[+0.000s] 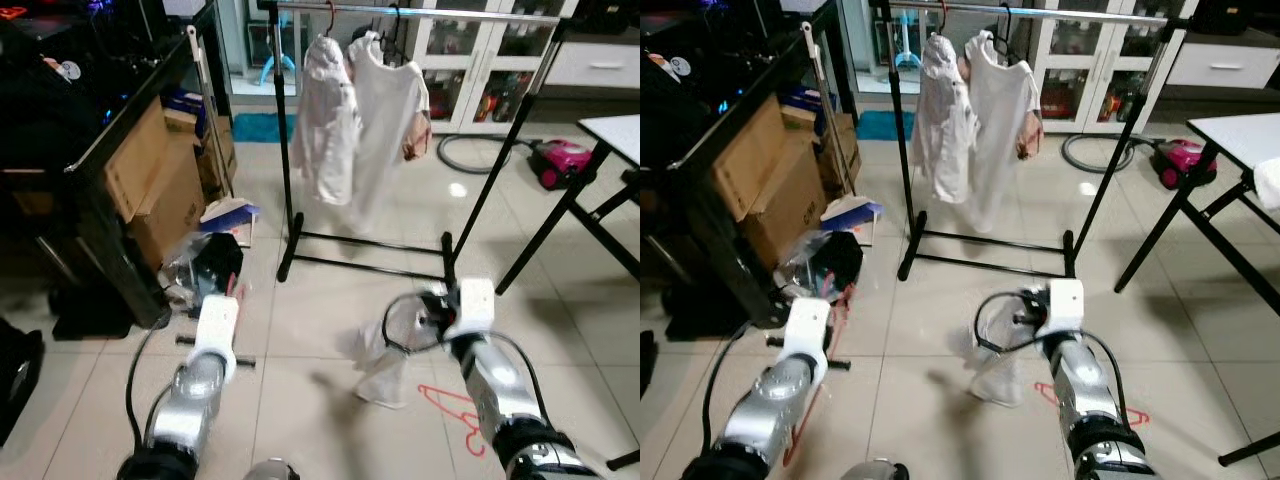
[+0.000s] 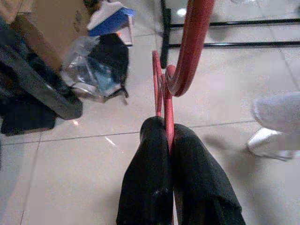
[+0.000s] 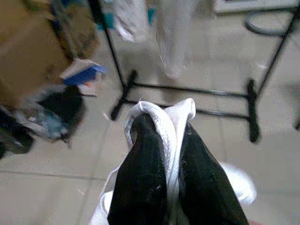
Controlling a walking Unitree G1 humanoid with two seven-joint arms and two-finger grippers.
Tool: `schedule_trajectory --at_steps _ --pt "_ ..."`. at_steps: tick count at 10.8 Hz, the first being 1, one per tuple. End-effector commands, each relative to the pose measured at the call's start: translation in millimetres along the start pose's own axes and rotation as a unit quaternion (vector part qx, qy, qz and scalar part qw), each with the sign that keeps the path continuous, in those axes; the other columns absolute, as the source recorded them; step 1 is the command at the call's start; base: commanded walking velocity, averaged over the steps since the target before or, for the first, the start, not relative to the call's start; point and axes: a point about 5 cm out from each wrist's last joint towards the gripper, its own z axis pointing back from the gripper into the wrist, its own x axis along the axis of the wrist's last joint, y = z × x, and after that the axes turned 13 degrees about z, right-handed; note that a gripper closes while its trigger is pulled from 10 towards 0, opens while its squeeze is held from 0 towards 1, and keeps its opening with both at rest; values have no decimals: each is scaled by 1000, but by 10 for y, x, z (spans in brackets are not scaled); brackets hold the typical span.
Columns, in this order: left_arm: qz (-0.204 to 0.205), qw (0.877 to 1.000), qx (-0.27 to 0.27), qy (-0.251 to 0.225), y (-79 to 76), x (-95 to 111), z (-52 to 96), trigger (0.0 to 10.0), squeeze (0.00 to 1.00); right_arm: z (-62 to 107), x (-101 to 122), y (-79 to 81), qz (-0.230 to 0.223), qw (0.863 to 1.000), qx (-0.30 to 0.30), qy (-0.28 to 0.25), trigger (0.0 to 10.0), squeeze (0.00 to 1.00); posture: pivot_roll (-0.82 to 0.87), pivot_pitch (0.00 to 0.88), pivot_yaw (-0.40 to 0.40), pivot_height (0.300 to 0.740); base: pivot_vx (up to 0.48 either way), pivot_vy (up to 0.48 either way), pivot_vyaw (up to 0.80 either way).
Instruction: Hang hanger
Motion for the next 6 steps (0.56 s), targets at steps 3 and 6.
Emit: schedule_trajectory --at_steps 3,6 --pt "38 998 -29 -33 -58 68 -81 10000 0 89 -85 -325 -16 990 -138 28 10000 337 1 0 57 740 0 0 0" --pt "-30 995 -94 -28 -261 116 -108 10000 0 -21 171 -376 0 992 -122 10 10000 0 -97 0 114 740 0 0 0"
